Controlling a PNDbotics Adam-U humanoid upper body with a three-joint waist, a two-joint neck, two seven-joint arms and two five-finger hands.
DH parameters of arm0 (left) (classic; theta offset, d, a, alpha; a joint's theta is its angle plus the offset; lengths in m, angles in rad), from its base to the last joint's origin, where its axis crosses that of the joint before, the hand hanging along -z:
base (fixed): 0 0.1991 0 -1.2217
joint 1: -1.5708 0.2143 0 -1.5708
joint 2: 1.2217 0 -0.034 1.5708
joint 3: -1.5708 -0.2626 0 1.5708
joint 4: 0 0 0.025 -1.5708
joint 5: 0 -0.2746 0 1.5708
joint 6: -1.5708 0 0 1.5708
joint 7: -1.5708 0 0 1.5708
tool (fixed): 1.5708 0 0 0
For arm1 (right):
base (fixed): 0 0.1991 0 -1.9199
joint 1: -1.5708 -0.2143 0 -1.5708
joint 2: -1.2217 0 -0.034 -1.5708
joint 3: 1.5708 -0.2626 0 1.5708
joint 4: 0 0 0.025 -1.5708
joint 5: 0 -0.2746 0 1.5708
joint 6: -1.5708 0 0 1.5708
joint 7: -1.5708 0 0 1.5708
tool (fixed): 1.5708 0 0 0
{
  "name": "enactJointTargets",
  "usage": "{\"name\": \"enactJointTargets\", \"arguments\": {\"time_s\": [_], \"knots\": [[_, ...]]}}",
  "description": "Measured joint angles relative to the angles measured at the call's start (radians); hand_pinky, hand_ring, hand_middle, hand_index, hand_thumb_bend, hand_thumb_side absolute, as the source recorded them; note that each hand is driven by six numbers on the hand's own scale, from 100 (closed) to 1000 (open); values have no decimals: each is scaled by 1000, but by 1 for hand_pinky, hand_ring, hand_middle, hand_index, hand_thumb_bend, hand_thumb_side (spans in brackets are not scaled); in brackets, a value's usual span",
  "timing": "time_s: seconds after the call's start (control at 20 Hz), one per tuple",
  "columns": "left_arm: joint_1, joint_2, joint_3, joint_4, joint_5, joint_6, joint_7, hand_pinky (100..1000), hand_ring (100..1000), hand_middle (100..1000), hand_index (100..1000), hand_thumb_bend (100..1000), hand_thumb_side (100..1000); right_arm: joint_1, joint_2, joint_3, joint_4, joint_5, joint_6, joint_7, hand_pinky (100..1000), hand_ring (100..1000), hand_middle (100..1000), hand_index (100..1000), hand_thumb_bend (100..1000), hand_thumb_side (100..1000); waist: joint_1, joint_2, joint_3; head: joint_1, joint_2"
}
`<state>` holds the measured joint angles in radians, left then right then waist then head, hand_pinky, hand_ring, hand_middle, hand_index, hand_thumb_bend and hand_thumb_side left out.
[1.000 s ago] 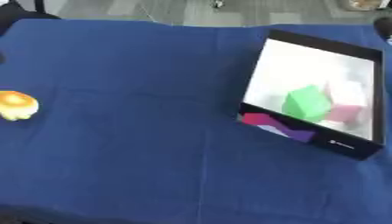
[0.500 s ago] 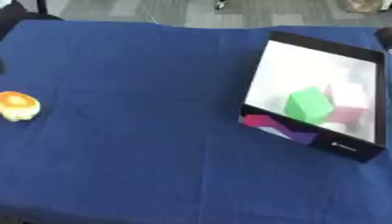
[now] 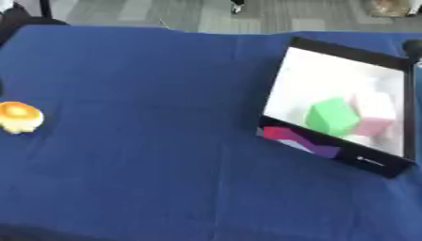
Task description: Pick up the objects with one hand, pass them to the other hand, and then place them into the box on the other side of the table.
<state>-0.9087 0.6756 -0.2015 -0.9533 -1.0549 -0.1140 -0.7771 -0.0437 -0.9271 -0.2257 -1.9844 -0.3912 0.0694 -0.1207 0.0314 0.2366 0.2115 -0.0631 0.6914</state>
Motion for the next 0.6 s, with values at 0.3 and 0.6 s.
{"name": "enactJointTargets", "arguments": {"time_s": [0.3,0.6], "knots": [[16,-15,24,67,-41,-7,97,771,825,711,738,922,102,0,15,5,0,18,1,3,857,847,707,925,358,231,-10,7,-2,7,-1],[20,-25,35,98,-46,-9,123,758,806,684,713,821,100,1,29,6,0,39,5,6,858,847,706,925,353,236,-11,12,-1,9,-8]]}}
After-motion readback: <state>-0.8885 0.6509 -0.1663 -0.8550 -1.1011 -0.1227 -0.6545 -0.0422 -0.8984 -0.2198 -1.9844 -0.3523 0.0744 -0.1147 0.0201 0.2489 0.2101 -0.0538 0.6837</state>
